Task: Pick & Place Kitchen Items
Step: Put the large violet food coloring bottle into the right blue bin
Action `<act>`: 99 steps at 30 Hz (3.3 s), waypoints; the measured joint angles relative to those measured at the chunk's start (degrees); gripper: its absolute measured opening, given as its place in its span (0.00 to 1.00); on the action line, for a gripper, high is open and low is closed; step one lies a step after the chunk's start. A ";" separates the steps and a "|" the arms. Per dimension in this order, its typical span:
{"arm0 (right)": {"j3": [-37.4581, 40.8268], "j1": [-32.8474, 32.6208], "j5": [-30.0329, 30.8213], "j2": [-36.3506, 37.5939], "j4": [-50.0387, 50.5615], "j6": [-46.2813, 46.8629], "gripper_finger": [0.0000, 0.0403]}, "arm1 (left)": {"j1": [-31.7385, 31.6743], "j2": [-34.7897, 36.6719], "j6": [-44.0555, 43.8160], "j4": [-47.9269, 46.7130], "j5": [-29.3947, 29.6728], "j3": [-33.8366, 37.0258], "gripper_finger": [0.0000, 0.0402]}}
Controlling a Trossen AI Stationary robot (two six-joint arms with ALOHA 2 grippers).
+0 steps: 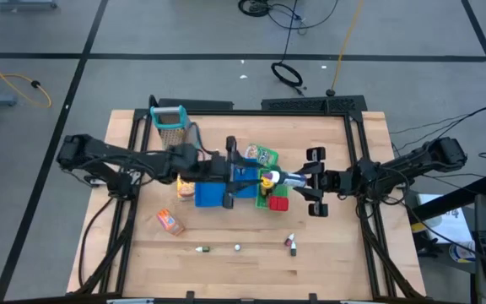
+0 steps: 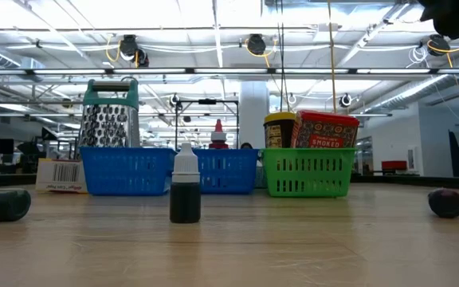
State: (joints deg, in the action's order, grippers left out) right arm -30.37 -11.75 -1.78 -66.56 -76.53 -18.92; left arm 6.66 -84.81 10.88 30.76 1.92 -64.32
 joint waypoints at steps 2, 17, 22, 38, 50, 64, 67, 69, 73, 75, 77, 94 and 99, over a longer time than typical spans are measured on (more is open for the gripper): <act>0.00 0.02 0.02 -0.78 -0.35 -0.11 0.34 | -0.59 -0.85 -0.04 7.75 -2.64 2.60 0.45; -4.98 2.22 -0.02 -8.21 -2.60 -0.44 0.34 | -2.16 -11.57 -0.61 29.76 -7.04 3.81 0.45; -4.98 3.26 -0.74 -8.39 -3.01 0.10 0.34 | -2.21 -11.51 -0.55 34.55 -9.33 3.72 0.45; -7.89 5.42 -2.89 -11.40 -1.57 1.67 0.34 | -3.57 -16.44 -1.99 40.13 -10.99 1.01 0.45; -7.91 5.46 -2.84 -11.89 -2.21 0.50 0.34 | -3.53 -16.37 -0.98 40.24 -11.09 1.01 0.42; -7.93 5.42 -2.10 -11.40 -0.27 -0.23 0.38 | -3.42 -16.37 -0.67 40.04 -12.93 1.08 0.22; -7.41 5.31 3.15 -9.82 4.42 0.18 0.50 | -3.42 -16.37 -0.71 39.58 -12.19 1.08 0.22; -6.66 5.37 7.35 -8.08 7.88 0.27 0.57 | -3.43 -16.37 -1.20 39.54 -12.16 1.08 0.22; -5.50 5.36 14.45 -4.13 13.76 0.26 0.63 | -3.52 -16.31 -2.51 37.01 -12.39 1.08 0.22; -4.37 5.26 17.40 -2.13 17.30 0.21 0.64 | -3.84 -16.31 -3.13 33.92 -11.07 1.08 0.22; -2.87 5.28 20.06 0.24 19.48 0.34 0.64 | -4.12 -15.26 -3.29 29.50 -9.90 1.23 0.22; 4.94 5.27 25.79 11.08 23.45 3.52 0.53 | -3.92 -9.71 -7.20 -10.34 5.23 1.63 0.22; 4.94 5.27 25.60 11.06 24.15 4.90 0.51 | -4.87 -9.73 -10.16 -12.80 8.83 4.44 0.22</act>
State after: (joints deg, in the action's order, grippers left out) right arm -25.43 -6.48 23.81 -55.51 -52.38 -14.02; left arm 1.79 -94.54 0.72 17.96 10.75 -59.88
